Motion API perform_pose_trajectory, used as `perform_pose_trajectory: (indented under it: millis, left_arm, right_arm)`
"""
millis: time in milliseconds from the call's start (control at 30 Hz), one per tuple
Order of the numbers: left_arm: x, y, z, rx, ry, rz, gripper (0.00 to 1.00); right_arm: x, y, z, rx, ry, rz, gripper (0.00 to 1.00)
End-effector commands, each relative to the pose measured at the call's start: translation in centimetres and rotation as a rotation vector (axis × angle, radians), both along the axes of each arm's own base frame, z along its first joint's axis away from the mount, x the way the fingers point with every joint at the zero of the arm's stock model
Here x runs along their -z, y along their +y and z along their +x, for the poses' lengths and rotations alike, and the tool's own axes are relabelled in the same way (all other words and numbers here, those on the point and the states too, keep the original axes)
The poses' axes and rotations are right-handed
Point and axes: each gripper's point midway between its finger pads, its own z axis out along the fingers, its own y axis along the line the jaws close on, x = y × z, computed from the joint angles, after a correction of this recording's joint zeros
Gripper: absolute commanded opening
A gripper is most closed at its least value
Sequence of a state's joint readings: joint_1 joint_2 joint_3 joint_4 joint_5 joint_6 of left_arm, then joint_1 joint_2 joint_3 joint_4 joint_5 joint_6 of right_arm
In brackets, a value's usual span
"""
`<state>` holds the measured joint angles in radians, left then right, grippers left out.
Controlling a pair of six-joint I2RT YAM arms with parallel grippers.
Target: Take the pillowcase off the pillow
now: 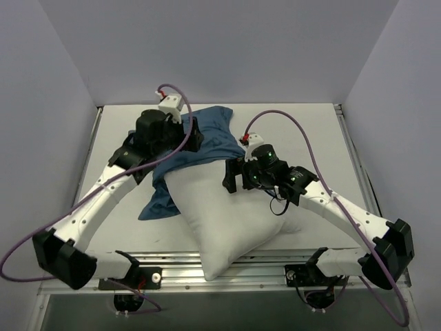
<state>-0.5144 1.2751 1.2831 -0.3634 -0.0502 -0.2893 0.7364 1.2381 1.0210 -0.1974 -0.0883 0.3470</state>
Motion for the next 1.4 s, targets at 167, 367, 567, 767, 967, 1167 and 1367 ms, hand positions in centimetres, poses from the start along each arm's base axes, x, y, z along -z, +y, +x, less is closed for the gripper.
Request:
perform_pose_trajectory:
  millis: [167, 367, 567, 767, 967, 1167, 1367]
  left_arm:
    - [3.9, -7.9, 4.4, 0.375, 0.058, 0.143, 0.93]
    - [8.5, -7.3, 7.6, 0.297, 0.154, 0.272, 0.71]
    - [10.5, -6.4, 9.2, 0.227, 0.17, 0.305, 0.19]
    - [8.7, -2.5, 12.7, 0.033, 0.124, 0.283, 0.02]
    - [6.6, 5.8, 17.1, -0.297, 0.094, 0.281, 0.02]
    - [5.8, 13.0, 20.0, -0.524, 0.081, 0.267, 0.02]
    - [7.1, 17.5, 21.3, -0.656, 0.103, 0.278, 0.02]
  right_arm:
    - [1.3, 2.3, 2.8, 0.012, 0.005, 0.091, 1.0]
    - [3.2, 2.8, 2.9, -0.002, 0.033, 0.103, 0.86]
    - [4.2, 3.1, 2.1, -0.039, 0.06, 0.115, 0.37]
    - [5.2, 2.3, 0.1, -0.072, 0.109, 0.093, 0.0]
    - [2.0, -0.3, -3.3, -0.091, 0.095, 0.101, 0.0]
    - [-1.7, -3.2, -6.1, -0.077, 0.065, 0.1, 0.0]
    - [-4.3, -6.1, -6.9, 0.005, 0.012, 0.08, 0.0]
